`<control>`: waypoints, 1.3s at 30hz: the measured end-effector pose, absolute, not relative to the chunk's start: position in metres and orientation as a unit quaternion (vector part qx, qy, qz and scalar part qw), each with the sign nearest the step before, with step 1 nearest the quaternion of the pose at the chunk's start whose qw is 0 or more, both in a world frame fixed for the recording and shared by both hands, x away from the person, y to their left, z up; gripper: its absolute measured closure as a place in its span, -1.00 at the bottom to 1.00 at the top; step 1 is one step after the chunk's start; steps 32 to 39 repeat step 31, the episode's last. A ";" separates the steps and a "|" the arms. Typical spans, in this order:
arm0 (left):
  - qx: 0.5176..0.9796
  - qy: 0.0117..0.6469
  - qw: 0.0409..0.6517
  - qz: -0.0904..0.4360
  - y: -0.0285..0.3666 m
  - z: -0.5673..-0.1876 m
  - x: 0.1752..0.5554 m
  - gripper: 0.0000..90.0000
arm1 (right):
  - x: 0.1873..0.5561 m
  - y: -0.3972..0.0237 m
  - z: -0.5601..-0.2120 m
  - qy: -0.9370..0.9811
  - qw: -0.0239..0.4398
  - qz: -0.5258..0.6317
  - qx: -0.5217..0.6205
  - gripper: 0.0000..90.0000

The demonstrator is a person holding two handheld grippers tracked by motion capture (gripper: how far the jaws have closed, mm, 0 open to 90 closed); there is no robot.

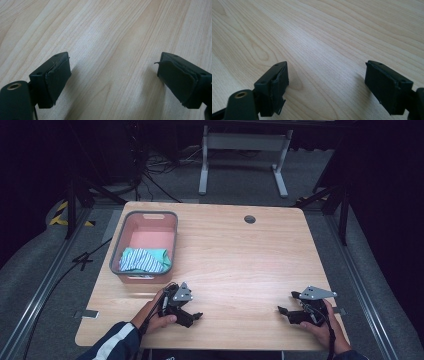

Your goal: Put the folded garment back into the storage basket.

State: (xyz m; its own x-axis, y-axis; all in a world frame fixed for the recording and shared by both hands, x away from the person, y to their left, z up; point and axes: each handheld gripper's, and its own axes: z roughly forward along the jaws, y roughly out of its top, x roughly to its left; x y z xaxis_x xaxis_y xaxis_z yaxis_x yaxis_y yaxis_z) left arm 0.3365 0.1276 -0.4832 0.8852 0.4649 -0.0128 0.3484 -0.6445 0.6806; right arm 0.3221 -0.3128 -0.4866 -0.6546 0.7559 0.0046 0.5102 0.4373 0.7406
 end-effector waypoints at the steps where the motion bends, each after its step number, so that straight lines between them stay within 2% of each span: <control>1: 0.903 0.227 0.356 0.081 0.127 -0.483 0.336 -0.75 | 0.322 -0.313 -0.487 0.831 0.166 0.369 0.382 -0.57; 39: 0.905 0.229 0.350 0.078 0.125 -0.484 0.339 -0.87 | 0.322 -0.313 -0.487 0.831 0.167 0.369 0.382 -0.57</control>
